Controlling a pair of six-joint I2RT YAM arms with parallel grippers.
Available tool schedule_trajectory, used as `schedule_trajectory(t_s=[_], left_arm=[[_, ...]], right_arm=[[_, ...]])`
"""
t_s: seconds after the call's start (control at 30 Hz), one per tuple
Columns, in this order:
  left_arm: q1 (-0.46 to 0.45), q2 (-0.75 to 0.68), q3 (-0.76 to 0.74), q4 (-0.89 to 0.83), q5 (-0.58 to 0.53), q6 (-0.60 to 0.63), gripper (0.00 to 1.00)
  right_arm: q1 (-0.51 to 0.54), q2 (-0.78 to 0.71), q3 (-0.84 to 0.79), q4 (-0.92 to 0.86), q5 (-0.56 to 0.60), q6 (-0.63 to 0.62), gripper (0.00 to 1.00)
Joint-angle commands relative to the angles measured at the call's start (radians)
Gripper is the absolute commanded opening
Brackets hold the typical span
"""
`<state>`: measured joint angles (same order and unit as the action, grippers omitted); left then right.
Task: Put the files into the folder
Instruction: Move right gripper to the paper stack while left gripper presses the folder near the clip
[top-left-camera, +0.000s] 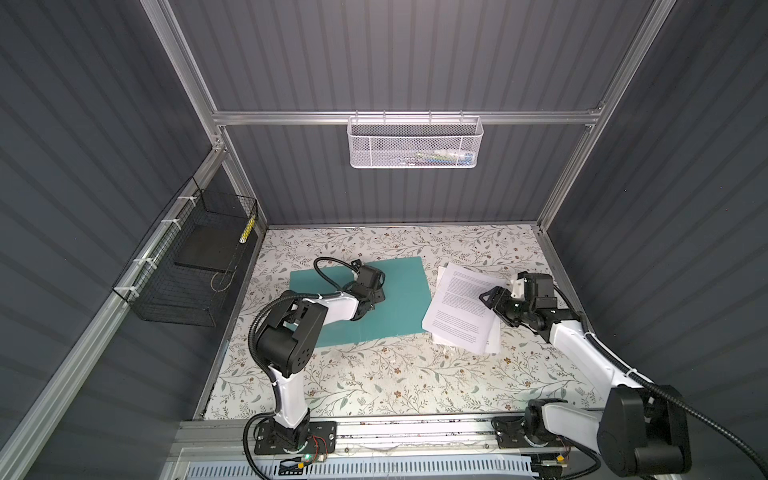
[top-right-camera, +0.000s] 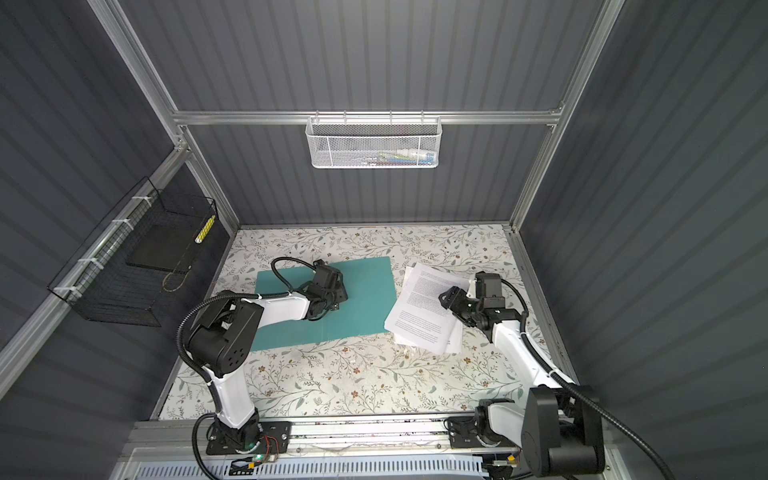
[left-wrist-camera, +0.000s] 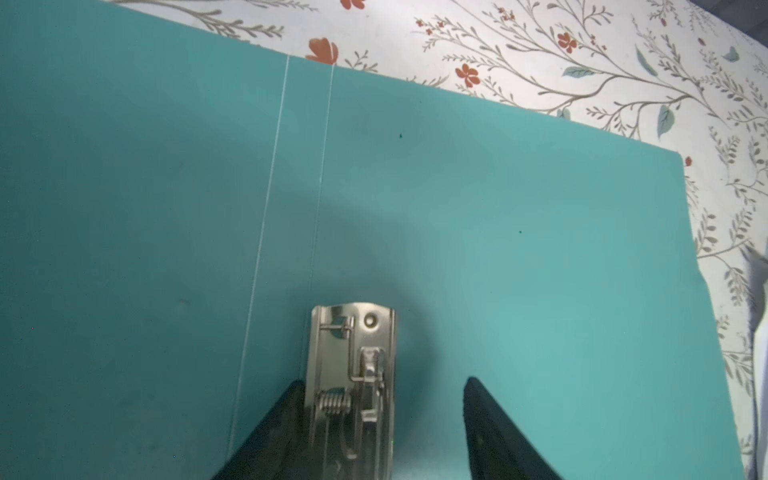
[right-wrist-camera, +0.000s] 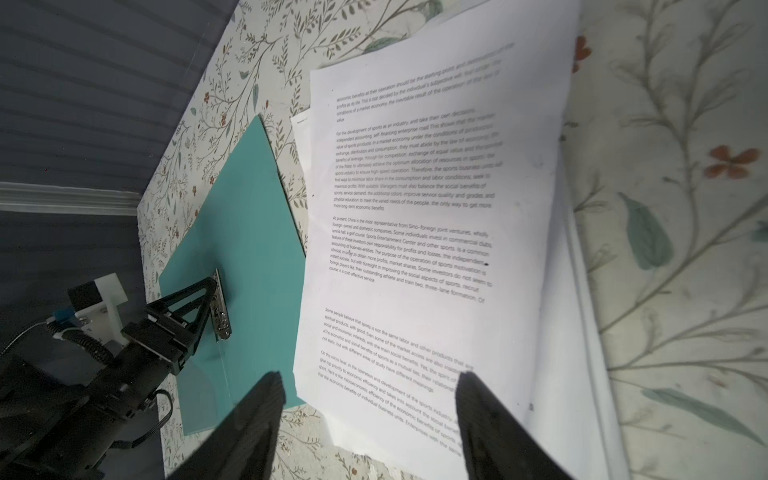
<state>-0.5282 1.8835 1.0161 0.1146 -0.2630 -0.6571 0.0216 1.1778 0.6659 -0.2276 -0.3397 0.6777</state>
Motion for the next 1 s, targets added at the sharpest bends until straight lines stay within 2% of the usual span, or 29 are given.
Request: schedule_trajectory(t_s=[0.0, 0.23, 0.43, 0.8, 0.97], left_arm=[[0.003, 0.002, -0.019, 0.059, 0.054, 0.024, 0.59], [-0.044, -0.007, -0.030, 0.079, 0.067, 0.082, 0.55], [-0.067, 0.003, -0.039, 0.091, 0.086, 0.069, 0.51], [-0.072, -0.013, -0.047, 0.053, 0.036, 0.027, 0.57], [-0.072, -0.006, -0.036, 0.061, 0.047, 0.027, 0.57]], right_arm=[[-0.028, -0.026, -0.044, -0.057, 0.086, -0.016, 0.68], [-0.077, -0.026, -0.102, -0.026, 0.085, -0.003, 0.68], [-0.114, 0.021, -0.124, 0.009, 0.053, -0.003, 0.67], [-0.173, 0.001, -0.142, -0.013, 0.154, -0.024, 0.66], [-0.176, 0.028, -0.150, 0.007, 0.138, -0.019, 0.65]])
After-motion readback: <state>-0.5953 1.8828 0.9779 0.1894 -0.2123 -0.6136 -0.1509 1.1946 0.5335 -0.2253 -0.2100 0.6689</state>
